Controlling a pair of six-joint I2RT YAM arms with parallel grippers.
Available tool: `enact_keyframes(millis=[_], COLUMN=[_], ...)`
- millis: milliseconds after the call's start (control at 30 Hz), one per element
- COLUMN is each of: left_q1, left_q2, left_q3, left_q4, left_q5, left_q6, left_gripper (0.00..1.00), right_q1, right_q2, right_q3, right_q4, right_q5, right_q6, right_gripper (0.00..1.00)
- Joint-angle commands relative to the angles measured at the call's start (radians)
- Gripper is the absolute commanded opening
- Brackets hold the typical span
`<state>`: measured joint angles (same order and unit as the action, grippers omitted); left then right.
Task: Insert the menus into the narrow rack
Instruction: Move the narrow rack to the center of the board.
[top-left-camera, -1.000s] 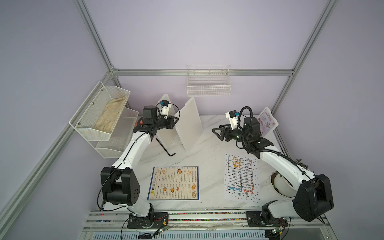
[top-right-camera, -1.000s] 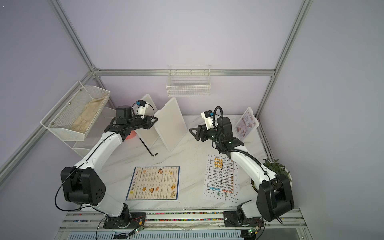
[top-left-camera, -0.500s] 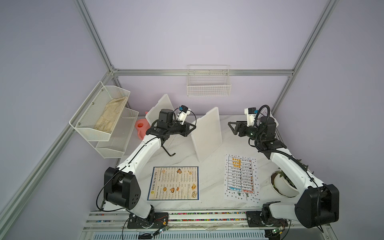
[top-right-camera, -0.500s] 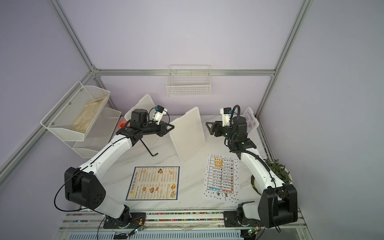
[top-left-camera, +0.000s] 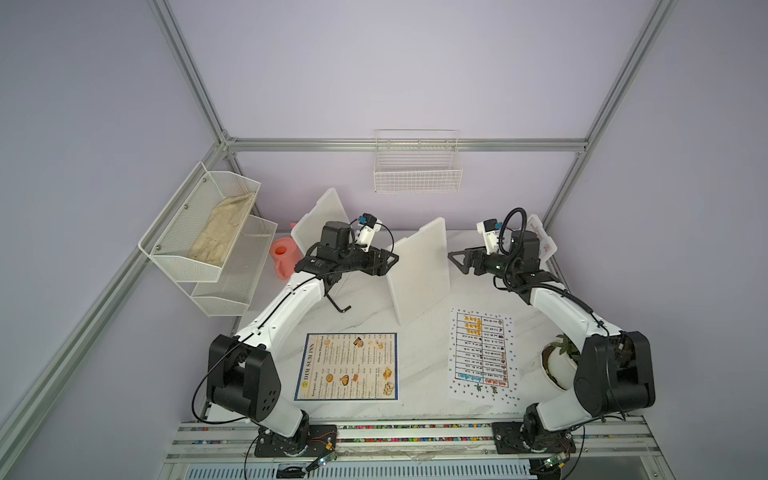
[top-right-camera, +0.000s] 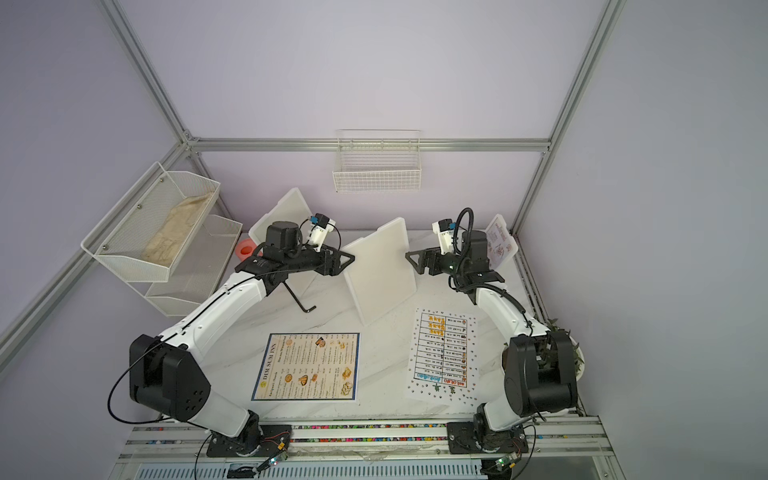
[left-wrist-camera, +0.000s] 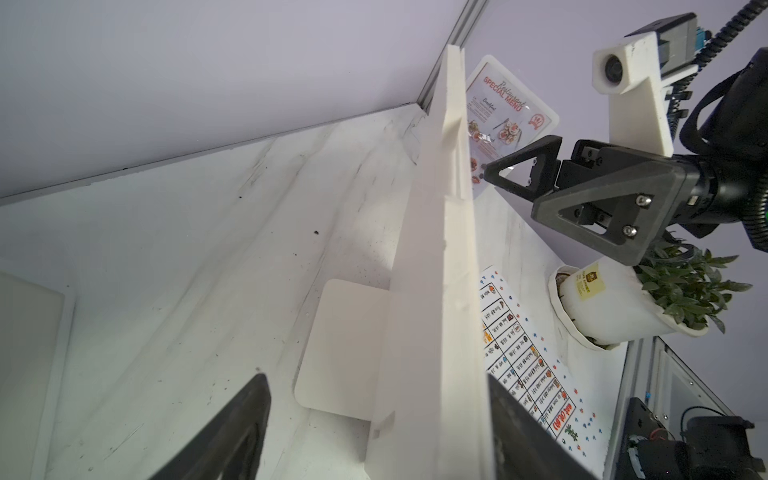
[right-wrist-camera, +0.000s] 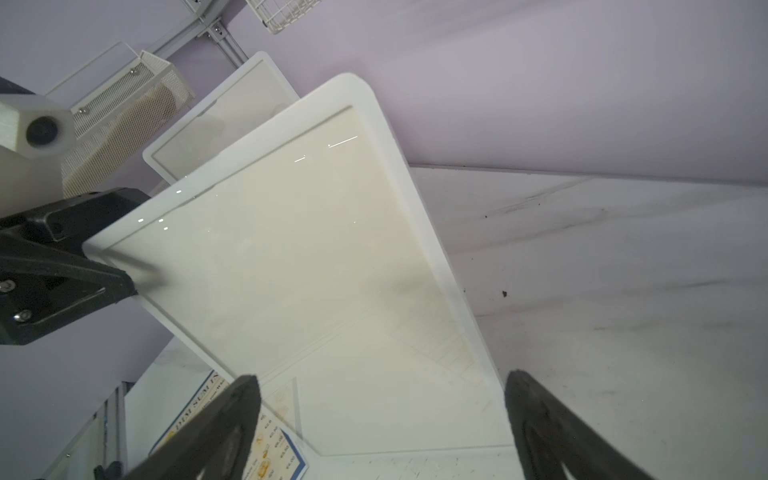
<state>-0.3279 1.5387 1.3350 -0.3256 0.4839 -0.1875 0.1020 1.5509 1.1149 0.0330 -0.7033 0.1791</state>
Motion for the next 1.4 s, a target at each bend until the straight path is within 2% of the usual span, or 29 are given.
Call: enact_keyframes(millis=[0,200,333,567,800,1067,1367], left_q1=[0.003,0.003,0.004,0.016,0.024,0.02,0.013], left_q2=[-0.067,-0.117,-0.11,-0.101,-0.073,-0.074,-0.068], left_q3=[-0.088,-0.229,-0.245,-0.263,-0.266,-0.362,-0.43], left_q4=[0.096,0.236,0.25,0.252,0.264,0.393,0.45], left_q5=[-0.083,-0.155,-0.161,-0.241,-0.222,-0.121,-0.116], left_q6=[-0.081,-0.186,-0.211,-0.249,-0.291,-0.366,-0.394], left_gripper=[0.78,0.79,0.79,0.71,0.59,0.5,0.38], right_q1=[-0.002,-0.002,-0.003,-0.002,-0.001,0.003,0.014], right_q2=[0.07,0.21,0.282,0.363,0.29,0.217,0.233], right_q3=[0.059,0.152,0.2,0.237,0.129,0.01,-0.007], right_q4=[0.054,0.108,0.144,0.199,0.244,0.343,0.356], right_q5=[-0.076,-0.159,-0.19,-0.302,-0.314,-0.298,-0.308], right_q6=[-0.041,-0.036,-0.019,0.059,0.091,0.161,0.185], right_gripper=[0.97,0.97,0.97,0.95,0.81,0.64,0.54])
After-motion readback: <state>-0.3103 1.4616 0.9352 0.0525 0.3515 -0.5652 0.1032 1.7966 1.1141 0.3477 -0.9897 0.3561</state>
